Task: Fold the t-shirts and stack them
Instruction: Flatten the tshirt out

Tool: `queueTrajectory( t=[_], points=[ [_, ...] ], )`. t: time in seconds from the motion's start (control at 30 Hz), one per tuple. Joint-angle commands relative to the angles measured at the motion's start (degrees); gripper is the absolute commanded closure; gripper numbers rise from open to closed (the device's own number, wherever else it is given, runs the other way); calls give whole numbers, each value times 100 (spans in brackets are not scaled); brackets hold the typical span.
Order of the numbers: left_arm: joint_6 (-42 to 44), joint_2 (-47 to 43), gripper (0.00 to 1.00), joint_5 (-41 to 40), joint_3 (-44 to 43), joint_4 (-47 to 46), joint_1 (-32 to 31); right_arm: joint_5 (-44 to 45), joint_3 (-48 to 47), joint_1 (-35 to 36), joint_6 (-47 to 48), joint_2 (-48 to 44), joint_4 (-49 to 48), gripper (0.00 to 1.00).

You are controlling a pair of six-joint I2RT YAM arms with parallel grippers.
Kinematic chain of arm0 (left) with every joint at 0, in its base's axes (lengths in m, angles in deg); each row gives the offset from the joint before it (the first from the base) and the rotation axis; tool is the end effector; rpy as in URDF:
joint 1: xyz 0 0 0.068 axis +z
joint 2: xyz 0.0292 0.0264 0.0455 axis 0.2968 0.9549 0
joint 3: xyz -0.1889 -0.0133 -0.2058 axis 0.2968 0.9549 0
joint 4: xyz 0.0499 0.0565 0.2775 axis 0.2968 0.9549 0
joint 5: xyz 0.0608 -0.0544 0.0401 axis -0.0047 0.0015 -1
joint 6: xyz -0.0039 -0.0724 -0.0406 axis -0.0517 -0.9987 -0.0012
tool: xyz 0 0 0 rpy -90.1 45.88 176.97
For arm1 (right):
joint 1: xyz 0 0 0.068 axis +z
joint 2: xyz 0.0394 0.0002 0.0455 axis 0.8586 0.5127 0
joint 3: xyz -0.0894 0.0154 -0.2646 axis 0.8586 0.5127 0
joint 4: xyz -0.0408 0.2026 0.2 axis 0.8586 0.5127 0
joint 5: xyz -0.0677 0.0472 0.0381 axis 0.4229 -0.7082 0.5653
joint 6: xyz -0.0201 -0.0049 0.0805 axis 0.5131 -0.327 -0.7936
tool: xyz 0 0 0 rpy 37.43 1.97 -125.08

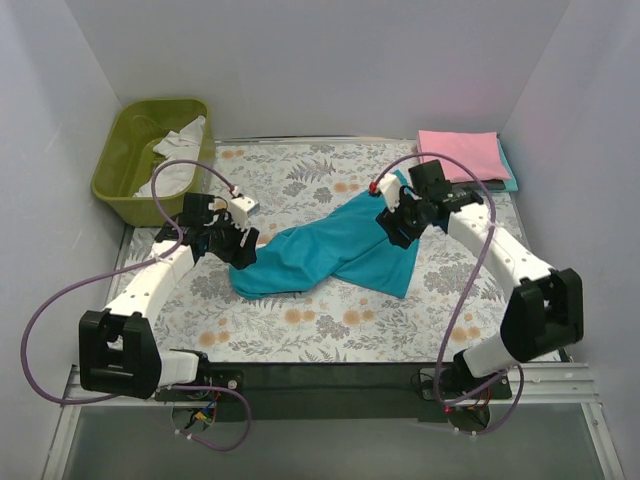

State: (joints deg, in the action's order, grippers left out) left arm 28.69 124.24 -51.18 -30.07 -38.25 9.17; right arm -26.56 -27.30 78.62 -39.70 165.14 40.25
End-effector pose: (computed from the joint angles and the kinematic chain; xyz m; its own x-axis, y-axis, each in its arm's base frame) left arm 0.2943 -0.0723 0.2078 -0.8873 -0.1141 -0.4468 0.1291 0.8687 -0.4782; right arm 0.3482 0.1374 0.2499 -0.4179 -0.6972 -0.5824 -0.7670 0.6143 -0.1850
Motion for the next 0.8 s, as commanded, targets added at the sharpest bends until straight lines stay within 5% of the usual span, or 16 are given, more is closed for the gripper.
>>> queueTrajectory(
  t=[0.0, 0.17, 0.5, 0.63, 0.67, 0.73, 0.77],
  points=[
    [724, -277, 42, 388, 357, 434, -42, -396, 815, 548, -62, -290, 531, 48],
    [944, -471, 42, 73, 753, 329, -323, -195, 1432, 1330, -256, -309, 426, 49],
    [1024, -480, 42, -771, 1614, -435, -1333, 878, 2382, 1534, -415, 394, -787, 51],
    [945, -252, 47, -1177, 1817, -893, -1440, 1046, 2532, 1534, -476, 500, -928, 78],
    [971, -208, 51, -1168, 1800, -884, -1458, 1220, 2549, 1543, -476, 448, -902, 94],
    [1032, -234, 65, -1090, 1721, -692, -1528, 1230, 2628, 1534, -398, 160, -780, 99],
    [1093, -330, 80, -793, 1538, -230, -1528, 1265, 2663, 1525, -363, 18, -631, 99]
  ],
)
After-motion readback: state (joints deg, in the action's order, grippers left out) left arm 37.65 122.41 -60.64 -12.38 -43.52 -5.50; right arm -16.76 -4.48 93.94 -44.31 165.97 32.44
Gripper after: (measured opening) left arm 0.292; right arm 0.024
